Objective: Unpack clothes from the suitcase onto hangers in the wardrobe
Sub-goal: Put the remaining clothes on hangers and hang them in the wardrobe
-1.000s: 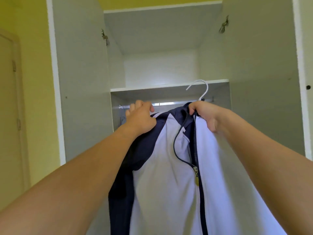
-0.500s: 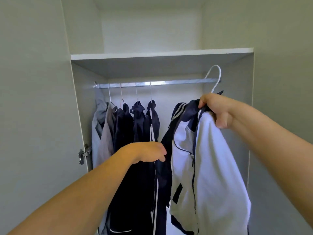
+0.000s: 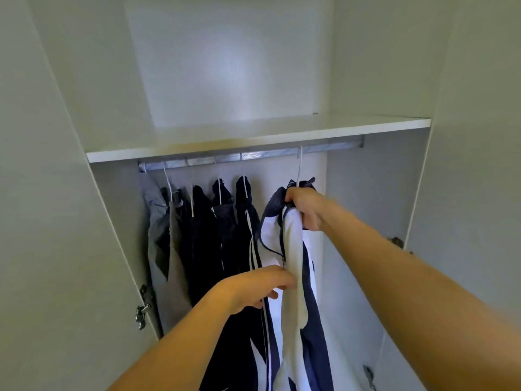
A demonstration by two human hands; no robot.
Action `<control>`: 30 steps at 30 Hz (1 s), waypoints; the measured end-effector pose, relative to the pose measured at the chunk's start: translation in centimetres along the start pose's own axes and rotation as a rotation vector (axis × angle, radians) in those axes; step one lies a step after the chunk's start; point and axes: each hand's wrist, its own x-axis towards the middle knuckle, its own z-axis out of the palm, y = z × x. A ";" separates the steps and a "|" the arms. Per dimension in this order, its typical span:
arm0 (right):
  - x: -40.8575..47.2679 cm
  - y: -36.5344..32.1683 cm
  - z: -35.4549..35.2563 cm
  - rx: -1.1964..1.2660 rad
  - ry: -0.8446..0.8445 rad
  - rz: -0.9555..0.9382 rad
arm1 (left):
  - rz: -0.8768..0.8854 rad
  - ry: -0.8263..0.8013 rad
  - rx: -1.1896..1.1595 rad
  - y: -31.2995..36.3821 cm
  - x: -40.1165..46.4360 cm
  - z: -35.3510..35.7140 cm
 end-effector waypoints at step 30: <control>22.2 -4.2 0.7 -0.092 -0.484 -0.135 | 0.110 0.849 -0.167 4.8 22.0 -8.6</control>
